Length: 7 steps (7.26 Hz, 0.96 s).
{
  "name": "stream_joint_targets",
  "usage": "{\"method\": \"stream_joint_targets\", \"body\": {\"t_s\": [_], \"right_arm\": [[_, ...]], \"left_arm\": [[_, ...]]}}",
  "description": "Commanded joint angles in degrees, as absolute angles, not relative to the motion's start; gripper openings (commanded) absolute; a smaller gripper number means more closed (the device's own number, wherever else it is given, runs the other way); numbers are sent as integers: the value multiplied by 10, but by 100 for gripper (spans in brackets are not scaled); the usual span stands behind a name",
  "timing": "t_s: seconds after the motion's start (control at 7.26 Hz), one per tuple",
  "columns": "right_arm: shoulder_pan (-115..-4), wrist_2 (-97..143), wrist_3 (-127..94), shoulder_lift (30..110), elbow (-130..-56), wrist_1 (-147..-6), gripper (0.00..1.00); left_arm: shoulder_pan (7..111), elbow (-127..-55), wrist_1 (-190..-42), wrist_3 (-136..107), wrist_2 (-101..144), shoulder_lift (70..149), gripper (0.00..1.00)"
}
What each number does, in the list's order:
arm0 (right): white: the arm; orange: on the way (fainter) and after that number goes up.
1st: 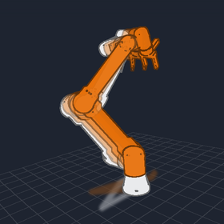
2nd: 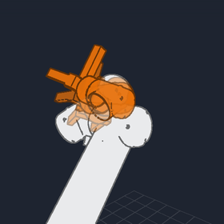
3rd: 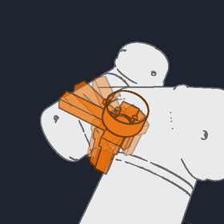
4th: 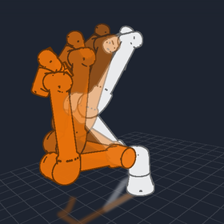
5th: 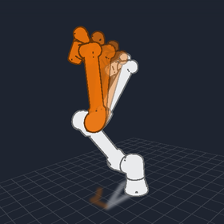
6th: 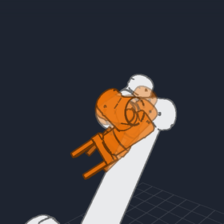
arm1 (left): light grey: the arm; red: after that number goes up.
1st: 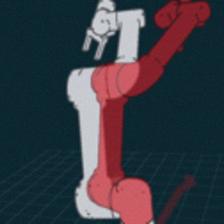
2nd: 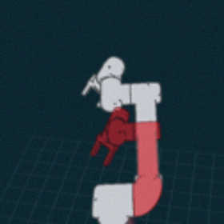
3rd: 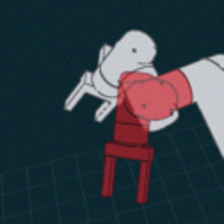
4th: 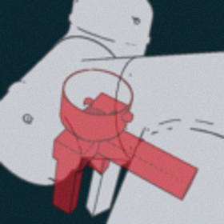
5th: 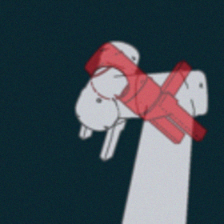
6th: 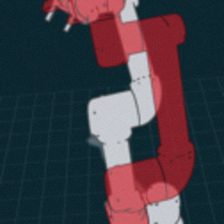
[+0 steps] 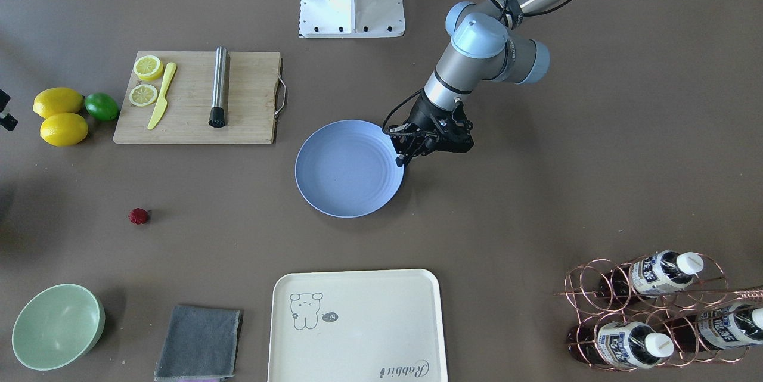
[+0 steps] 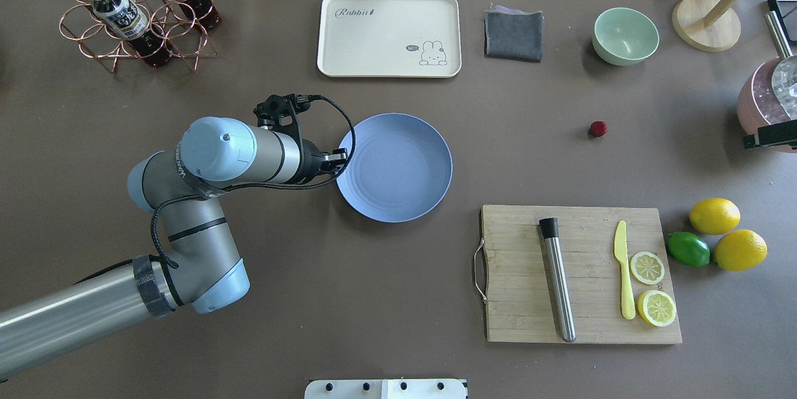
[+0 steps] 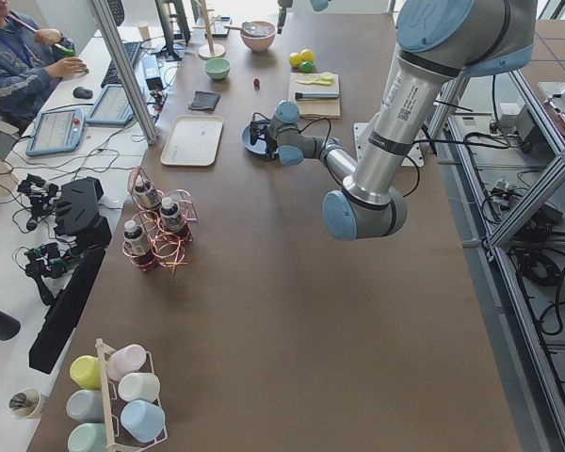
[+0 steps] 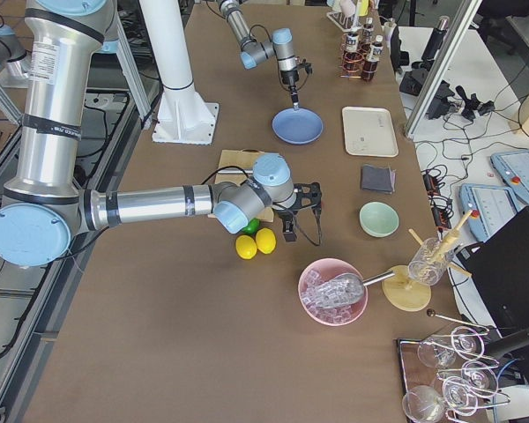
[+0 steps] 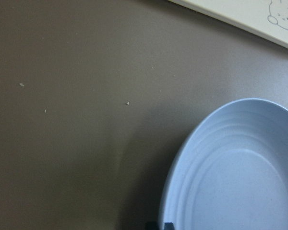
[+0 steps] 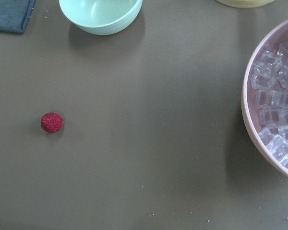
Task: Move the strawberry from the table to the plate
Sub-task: 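Withdraw the left arm from the plate while the right arm reaches toward the strawberry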
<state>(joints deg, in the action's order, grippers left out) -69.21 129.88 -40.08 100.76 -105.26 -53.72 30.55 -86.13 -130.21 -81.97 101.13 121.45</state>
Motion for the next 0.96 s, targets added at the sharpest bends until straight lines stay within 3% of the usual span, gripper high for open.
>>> {"method": "stream_joint_targets", "body": {"t_s": [0.0, 0.41, 0.83], "right_arm": [[-684, 1297, -403, 1005, -1053, -538, 99], [-600, 1222, -509, 951, -1050, -548, 98], [-512, 1137, -542, 849, -1024, -627, 99]], "left_arm": [[333, -887, -1297, -806, 1033, 1200, 98], [460, -988, -1295, -687, 1190, 1047, 98], [579, -1027, -1298, -530, 1290, 913, 98]]}}
